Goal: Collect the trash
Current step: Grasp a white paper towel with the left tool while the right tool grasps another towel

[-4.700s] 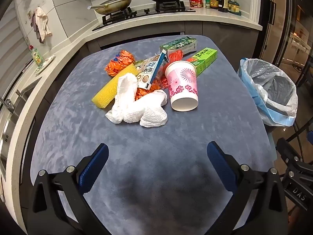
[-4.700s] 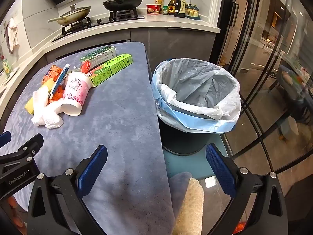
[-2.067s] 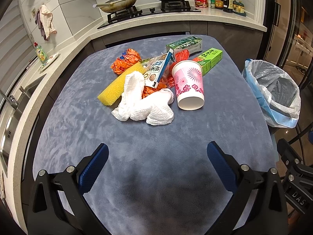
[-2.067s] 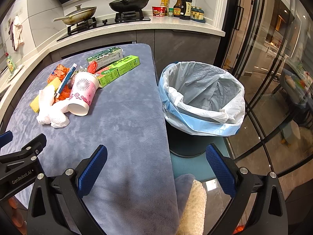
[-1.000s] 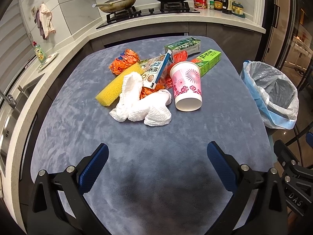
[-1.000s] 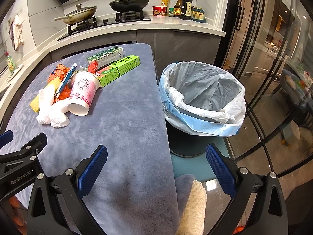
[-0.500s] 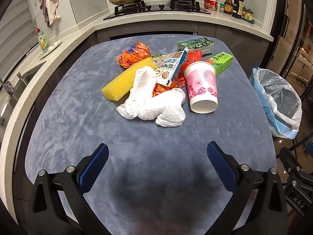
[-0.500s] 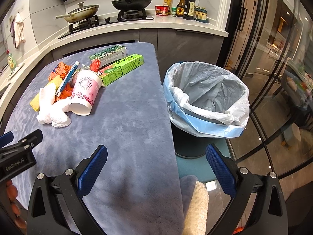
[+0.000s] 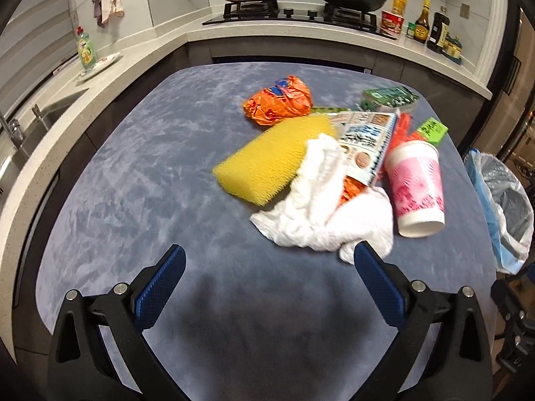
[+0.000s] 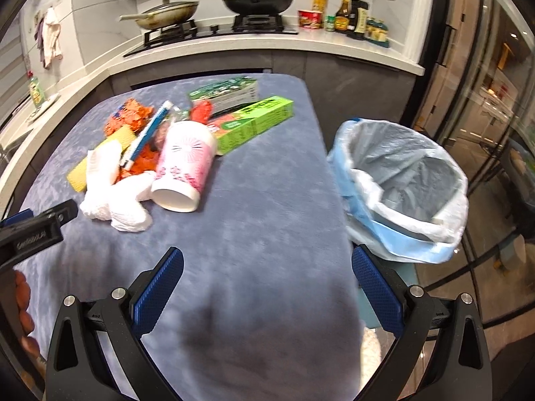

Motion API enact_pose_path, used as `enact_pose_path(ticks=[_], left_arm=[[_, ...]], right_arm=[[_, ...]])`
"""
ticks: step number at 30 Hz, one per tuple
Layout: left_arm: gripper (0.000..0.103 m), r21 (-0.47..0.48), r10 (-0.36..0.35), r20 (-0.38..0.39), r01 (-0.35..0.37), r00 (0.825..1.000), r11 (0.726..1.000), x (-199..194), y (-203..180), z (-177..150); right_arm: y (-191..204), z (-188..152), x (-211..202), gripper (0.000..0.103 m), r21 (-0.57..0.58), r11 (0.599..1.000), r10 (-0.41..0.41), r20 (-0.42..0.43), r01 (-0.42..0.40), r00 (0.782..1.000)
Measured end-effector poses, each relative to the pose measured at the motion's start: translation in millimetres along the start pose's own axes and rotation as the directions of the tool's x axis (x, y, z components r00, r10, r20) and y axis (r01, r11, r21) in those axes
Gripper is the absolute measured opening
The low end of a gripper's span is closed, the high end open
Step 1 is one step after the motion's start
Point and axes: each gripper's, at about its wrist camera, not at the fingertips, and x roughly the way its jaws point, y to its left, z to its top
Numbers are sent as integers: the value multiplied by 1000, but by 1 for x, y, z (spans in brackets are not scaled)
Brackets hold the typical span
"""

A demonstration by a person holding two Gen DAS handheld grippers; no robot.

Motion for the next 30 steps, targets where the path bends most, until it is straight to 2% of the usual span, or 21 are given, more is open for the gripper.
enact_pose_path(ticks=[3, 8, 10, 12, 13, 16, 18, 21, 26, 27, 30], left_arm=[[95, -25, -34, 0, 34, 999, 999, 10, 7, 9], [80, -6, -97, -36, 97, 995, 995, 33, 4, 20], [63, -5, -123, -64, 123, 990, 992, 43, 3, 23], [54, -18, -151, -93, 150, 984, 988, 53, 3, 24], [43, -25, -169, -104, 167, 980, 986, 56, 3, 24], [20, -54, -232, -136, 226, 963, 973, 62, 7, 23], [17, -67, -257, -142, 250, 956, 966, 61, 11, 20], [13, -62, -255, -132, 249, 958, 967, 56, 17, 17], [13, -78, -243, -125, 235, 962, 969, 50, 31, 14], [13, -79, -238, -127, 229, 963, 970, 49, 33, 13], [13, -78, -233, -124, 224, 965, 971, 45, 37, 10]], right_arm=[[16, 5, 8, 94, -21, 999, 36, -3, -36, 999], [47, 8, 27, 82, -60, 992, 109, -49, -111, 993], [59, 8, 32, 76, -82, 988, 126, -58, -131, 990], [71, 7, 38, 71, -101, 983, 148, -68, -155, 987], [77, 7, 42, 68, -107, 979, 165, -76, -173, 983], [91, 8, 52, 63, -113, 970, 203, -99, -213, 974], [98, 10, 58, 62, -108, 963, 236, -109, -248, 966], [110, 13, 62, 62, -108, 952, 276, -103, -287, 956], [122, 20, 75, 62, -116, 949, 281, -105, -292, 954], [124, 20, 78, 58, -110, 949, 285, -102, -295, 953], [126, 21, 86, 30, -96, 945, 302, -117, -313, 946]])
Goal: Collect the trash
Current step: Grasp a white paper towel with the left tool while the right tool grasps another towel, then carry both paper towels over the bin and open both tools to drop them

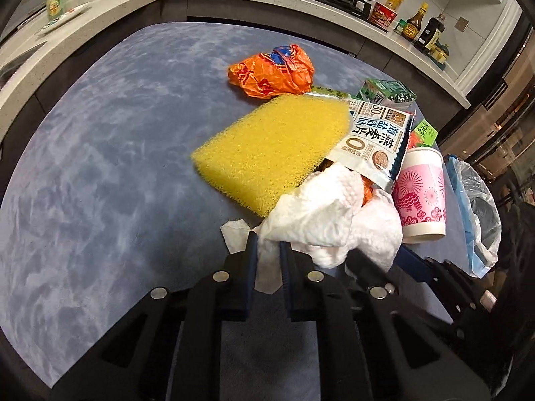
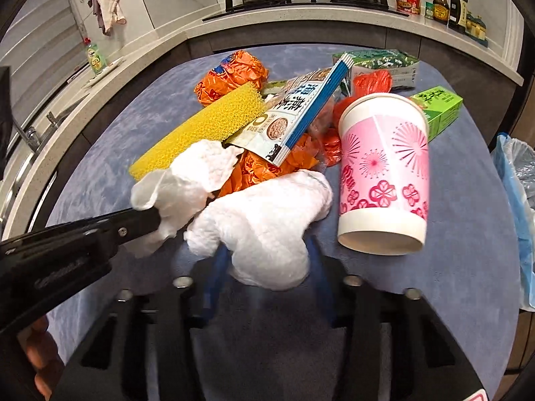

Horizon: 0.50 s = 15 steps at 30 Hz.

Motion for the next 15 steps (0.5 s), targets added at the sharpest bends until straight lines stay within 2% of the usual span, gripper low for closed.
enact_pose_path(ticks=[1, 3, 10, 15], left_arm=[[13, 2, 0, 3, 0, 1000, 1000, -2, 0, -1], [12, 8, 5, 11, -5, 1000, 1000, -8, 0, -4], [11, 60, -20, 40, 17, 999, 998, -33, -17, -18], [10, 123, -45, 60, 38, 997, 992, -54, -42, -33]], right_arm=[[0, -1, 1, 17, 4, 1000, 10, -4, -10, 1000], [1, -4, -4, 10, -3, 1000, 24, -6, -24, 1000], [1, -24, -55, 8, -47, 997, 56, 24, -55, 998], [-23, -38, -99, 8, -3, 999, 45, 66, -45, 997]])
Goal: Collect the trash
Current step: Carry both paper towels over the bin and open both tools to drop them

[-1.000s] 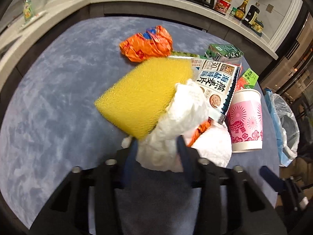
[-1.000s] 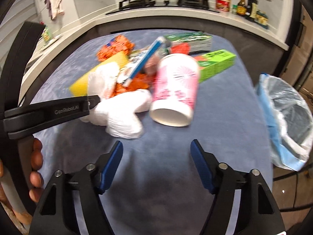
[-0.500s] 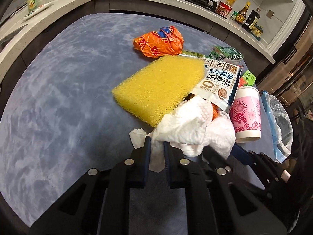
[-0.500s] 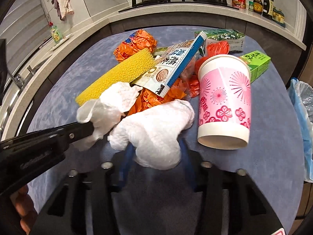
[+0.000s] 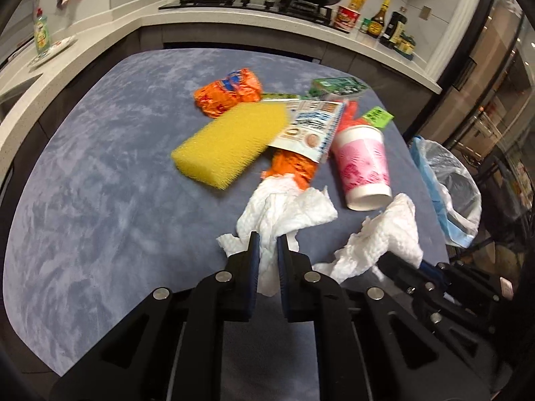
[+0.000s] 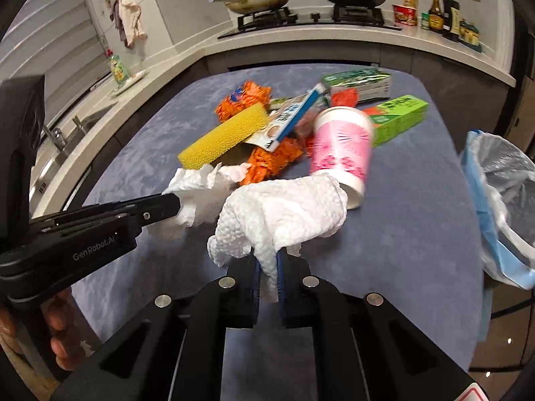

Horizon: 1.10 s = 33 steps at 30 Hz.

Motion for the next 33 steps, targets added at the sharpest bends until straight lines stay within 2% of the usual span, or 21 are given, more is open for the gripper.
enact_pose_path(ticks=[7, 12, 19, 23, 28, 33], left_arm=[[9, 71, -57, 31, 55, 998, 996, -23, -44, -1], [9, 144, -114, 39, 107, 993, 984, -26, -82, 8], [9, 278, -222, 63, 196, 973, 940, -21, -158, 38], [9, 362, -273, 63, 232, 960, 903, -2, -212, 56], [9, 407, -312, 31, 273, 949, 871, 39, -270, 78], [9, 436, -298, 0, 268, 955, 859, 87, -314, 90]], right_arm=[[-46, -5, -51, 8, 98, 994, -55, 77, 47, 996], [-86, -4, -79, 8, 171, 980, -122, 137, 98, 983], [-168, 2, -100, 8, 303, 934, -250, 182, 188, 951], [-218, 6, -99, 8, 367, 899, -317, 174, 238, 932], [-272, 17, -88, 8, 416, 864, -369, 143, 282, 918], [-308, 25, -65, 8, 443, 845, -380, 106, 299, 919]])
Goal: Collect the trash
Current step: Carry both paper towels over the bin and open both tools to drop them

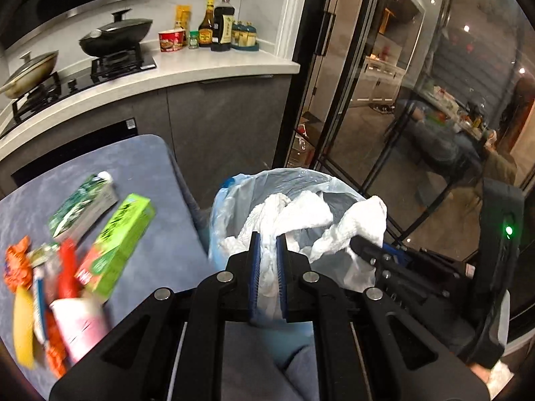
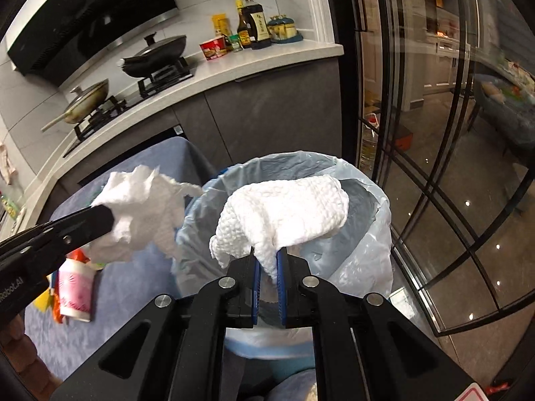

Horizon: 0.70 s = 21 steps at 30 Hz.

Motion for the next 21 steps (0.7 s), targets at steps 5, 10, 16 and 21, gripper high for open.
enact_pose_path(ticks=[5, 10, 16, 21], left_arm=[[10, -9, -22, -44, 22, 999, 1000, 41, -9, 11], [57, -27, -28, -50, 27, 998, 999, 60, -11, 16], [64, -39, -8, -22, 7, 1000, 999, 51, -9, 15], [65, -76, 11, -6, -12, 1000, 997, 35, 2, 12]], right_arm=[[-6, 7, 18, 23, -5, 1000, -25, 5, 25, 1000], [-16, 12, 20, 52, 18, 998, -53, 38, 52, 998], [-18, 14, 10, 55, 29, 998, -55, 57, 53, 997], [-10, 12, -2, 57, 25, 999, -45, 71, 43, 996]])
